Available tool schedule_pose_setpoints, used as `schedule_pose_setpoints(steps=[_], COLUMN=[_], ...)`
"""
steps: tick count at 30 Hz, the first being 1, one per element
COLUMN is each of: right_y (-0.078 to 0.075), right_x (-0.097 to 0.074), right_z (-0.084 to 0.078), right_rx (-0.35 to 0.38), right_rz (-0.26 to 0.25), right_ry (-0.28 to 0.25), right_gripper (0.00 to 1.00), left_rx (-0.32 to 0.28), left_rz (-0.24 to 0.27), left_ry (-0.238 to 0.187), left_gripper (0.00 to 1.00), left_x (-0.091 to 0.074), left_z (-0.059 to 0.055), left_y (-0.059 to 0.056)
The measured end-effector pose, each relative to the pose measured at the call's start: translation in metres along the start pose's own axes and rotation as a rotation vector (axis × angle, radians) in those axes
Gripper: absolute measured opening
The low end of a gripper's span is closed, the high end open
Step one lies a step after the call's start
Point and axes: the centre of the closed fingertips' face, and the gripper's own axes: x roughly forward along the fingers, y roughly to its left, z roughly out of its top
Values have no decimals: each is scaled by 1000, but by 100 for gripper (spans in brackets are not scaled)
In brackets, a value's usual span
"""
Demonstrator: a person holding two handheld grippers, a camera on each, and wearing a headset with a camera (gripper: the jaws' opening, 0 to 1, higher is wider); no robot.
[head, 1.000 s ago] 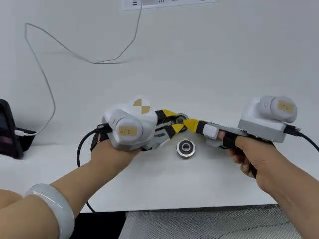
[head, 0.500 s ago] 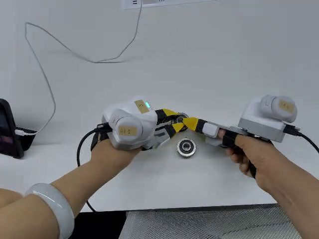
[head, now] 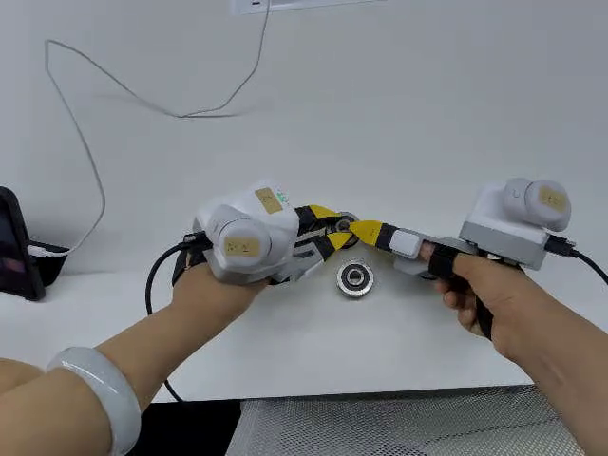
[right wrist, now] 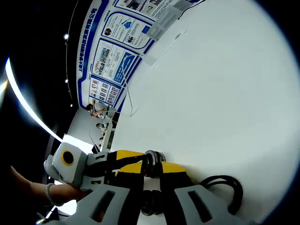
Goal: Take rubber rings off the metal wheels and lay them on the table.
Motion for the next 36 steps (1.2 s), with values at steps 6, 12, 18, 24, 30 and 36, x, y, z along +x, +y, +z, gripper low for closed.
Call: schedule_pose_setpoints(steps=[6,12,18,24,30,36], right_y=[1,0,2,-3,-2,0], right_x=[2,3,-1,1,3,1], right_z=[-2,-2,0,-1,0,1], right_rx=[-3,0,-4,-11,11,5], right_rz=[3,4,12,-7,7,17], right_ry=[4,-4,-1,-5,-14,-7], right_gripper=[13,15,14,8,10,12], left_rx=[-1,-2,-1,-3,-3,-2], left_rz=[0,1,1,2,1,0], left_ry=[0,-1,0,0,-2,-2], left_gripper=[13,13,13,13,13,13], left_x=[0,0,0,0,0,0], left_z=[0,-1,-1,-1,0,0], left_y=[0,1,1,0,0,0])
